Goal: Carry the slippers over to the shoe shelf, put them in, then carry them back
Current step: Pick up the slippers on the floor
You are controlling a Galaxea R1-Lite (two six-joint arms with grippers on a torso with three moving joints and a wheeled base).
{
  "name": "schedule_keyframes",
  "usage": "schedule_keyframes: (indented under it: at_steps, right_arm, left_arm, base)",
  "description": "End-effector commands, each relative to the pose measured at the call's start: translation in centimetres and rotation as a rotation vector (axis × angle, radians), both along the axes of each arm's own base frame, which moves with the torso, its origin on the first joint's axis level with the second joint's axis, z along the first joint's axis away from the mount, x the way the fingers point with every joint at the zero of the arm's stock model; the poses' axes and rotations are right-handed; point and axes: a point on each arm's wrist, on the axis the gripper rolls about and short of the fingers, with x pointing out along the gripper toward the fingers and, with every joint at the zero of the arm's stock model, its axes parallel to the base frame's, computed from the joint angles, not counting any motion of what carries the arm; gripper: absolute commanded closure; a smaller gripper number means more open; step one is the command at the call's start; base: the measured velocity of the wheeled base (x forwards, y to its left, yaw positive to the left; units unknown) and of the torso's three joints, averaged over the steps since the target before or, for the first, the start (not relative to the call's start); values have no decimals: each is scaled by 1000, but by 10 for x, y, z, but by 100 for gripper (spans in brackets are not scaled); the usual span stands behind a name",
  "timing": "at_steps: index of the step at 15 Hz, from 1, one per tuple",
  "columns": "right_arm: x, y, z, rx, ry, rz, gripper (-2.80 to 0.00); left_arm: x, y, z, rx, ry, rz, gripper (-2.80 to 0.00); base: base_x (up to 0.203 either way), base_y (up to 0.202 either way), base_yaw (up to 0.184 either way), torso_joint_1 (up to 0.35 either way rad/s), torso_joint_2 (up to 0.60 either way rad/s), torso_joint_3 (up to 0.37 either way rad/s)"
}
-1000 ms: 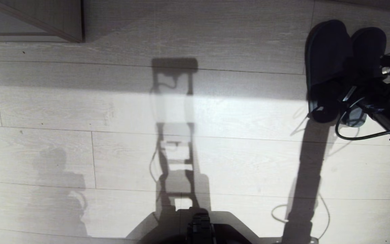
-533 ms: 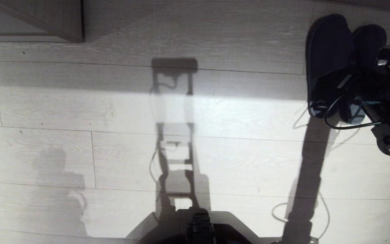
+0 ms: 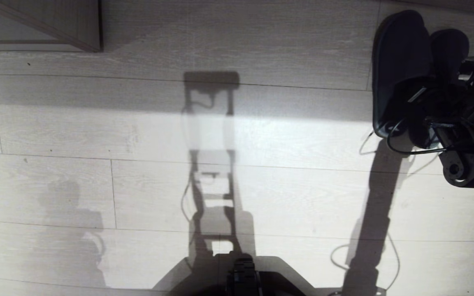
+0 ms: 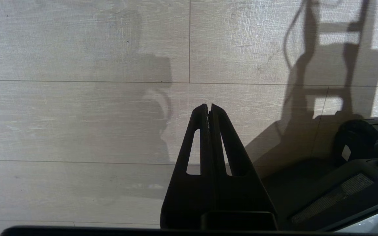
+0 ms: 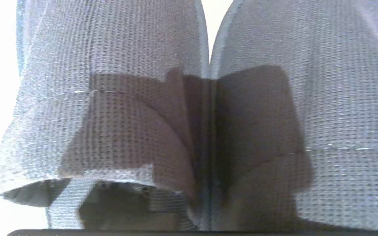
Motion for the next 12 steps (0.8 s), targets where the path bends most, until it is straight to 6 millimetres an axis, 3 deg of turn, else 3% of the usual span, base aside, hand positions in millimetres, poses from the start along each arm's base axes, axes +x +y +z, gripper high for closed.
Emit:
schedule_keyframes:
  at_steps: [1,8,12]
  right_arm:
    - [0,1,1,-8,-1,15,0]
    - [-29,9,43,-14,-30,48,0]
    - [-50,12,45,-6,4,48,0]
  left_arm:
    - [0,0,0,0,-1,0,0]
    - [0,0,0,-8,-1,0,0]
    - [0,0,0,-9,-1,0,0]
  base:
    - [0,0,0,0,0,0]
    - [0,0,0,0,0,0]
    - [0,0,0,0,0,0]
